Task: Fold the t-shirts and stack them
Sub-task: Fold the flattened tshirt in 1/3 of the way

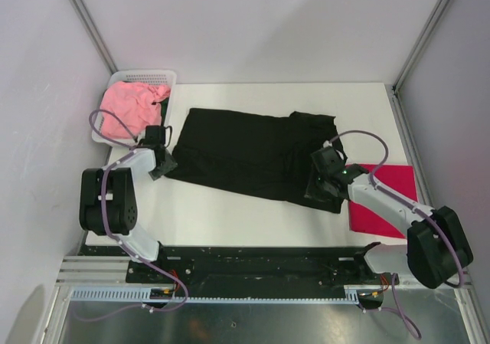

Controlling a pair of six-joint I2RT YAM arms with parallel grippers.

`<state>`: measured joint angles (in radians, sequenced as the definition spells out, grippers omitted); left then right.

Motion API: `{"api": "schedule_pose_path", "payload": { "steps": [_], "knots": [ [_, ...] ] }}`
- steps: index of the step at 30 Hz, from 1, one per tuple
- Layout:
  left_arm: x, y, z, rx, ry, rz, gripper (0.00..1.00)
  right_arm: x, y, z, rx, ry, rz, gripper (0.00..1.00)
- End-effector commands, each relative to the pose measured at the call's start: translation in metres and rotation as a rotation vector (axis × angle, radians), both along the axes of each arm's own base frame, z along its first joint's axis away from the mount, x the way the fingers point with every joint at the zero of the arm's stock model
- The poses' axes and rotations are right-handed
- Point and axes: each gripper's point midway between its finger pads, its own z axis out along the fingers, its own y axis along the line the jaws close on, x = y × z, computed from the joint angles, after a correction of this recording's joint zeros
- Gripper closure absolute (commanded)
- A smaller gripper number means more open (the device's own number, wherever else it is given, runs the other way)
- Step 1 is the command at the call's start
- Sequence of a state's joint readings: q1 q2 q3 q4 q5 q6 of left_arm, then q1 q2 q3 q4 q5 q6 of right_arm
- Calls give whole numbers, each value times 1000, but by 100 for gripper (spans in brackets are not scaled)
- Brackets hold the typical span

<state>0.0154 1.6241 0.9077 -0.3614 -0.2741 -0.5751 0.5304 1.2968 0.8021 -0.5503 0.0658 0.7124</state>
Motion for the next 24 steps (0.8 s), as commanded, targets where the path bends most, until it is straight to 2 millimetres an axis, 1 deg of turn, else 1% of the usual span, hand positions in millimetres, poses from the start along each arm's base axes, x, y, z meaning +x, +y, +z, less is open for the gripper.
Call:
{"api": "schedule_pose_path", "payload": {
  "steps": [1,6,8,11,15,19,24],
  "knots": [
    [14,7,5,32,-31,6,49,-12,-25,-5,18,23,-127,74],
    [14,14,4,65,-26,31,56,-26,-52,-5,40,34,-236,72],
    [15,15,6,68,-31,37,59,-33,-61,-4,46,37,-279,68],
    [15,14,5,67,-30,42,62,-44,-73,-7,51,53,-349,60],
    [15,14,4,65,-26,41,66,-55,-86,-13,47,74,-427,57],
    [16,14,3,65,-25,41,69,-59,-98,-15,22,78,-476,57],
    [16,13,2,66,-20,38,71,-57,-113,-19,-19,60,-507,56]
  ]
}}
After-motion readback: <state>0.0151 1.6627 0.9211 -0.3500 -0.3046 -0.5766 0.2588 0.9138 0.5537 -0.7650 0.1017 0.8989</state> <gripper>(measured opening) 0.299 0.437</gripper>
